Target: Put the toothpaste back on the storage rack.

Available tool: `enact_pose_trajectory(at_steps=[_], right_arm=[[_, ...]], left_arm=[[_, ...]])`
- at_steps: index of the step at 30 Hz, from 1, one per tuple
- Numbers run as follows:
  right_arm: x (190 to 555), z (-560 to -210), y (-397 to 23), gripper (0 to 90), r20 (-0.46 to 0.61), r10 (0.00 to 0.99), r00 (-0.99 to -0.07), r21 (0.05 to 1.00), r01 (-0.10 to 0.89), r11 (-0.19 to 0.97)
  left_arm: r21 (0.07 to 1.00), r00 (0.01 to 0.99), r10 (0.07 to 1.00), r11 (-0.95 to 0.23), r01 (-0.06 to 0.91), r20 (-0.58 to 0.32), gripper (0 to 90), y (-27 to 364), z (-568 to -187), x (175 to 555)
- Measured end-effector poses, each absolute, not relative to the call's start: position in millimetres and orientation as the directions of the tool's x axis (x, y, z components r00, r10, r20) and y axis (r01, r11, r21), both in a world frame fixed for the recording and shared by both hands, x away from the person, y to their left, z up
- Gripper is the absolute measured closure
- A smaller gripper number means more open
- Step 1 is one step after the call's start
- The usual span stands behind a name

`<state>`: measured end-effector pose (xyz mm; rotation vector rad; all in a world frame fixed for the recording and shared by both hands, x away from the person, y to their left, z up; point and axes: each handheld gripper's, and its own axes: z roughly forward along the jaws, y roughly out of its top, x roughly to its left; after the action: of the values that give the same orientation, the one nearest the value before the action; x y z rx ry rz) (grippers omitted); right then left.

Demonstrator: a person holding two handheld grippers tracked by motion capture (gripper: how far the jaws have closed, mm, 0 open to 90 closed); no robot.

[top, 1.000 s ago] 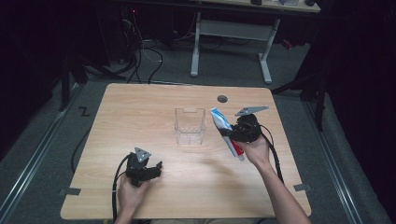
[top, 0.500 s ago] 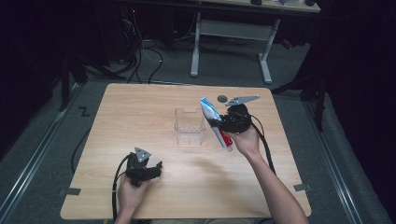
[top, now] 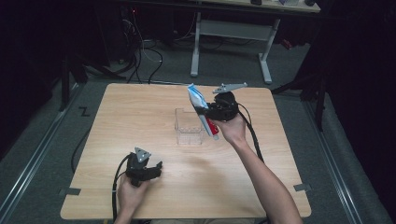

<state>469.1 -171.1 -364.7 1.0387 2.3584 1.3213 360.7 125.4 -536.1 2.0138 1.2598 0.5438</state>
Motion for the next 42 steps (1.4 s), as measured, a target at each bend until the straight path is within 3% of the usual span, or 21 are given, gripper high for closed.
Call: enact_pose_trajectory(at_steps=[22,42], right_arm=[[503,-364,-133,68.4,0.109,0.698,-0.708,0.845,0.436,0.311],[517,-390,-127,67.9,0.116,0.737,-0.666,0.822,0.481,0.305]], left_arm=[[0.740,0.442,0.897,-0.290,0.607,-0.011,24.3,125,-536,361],[0.739,0.443,0.896,-0.292,0.607,-0.010,24.1,125,-536,361]])
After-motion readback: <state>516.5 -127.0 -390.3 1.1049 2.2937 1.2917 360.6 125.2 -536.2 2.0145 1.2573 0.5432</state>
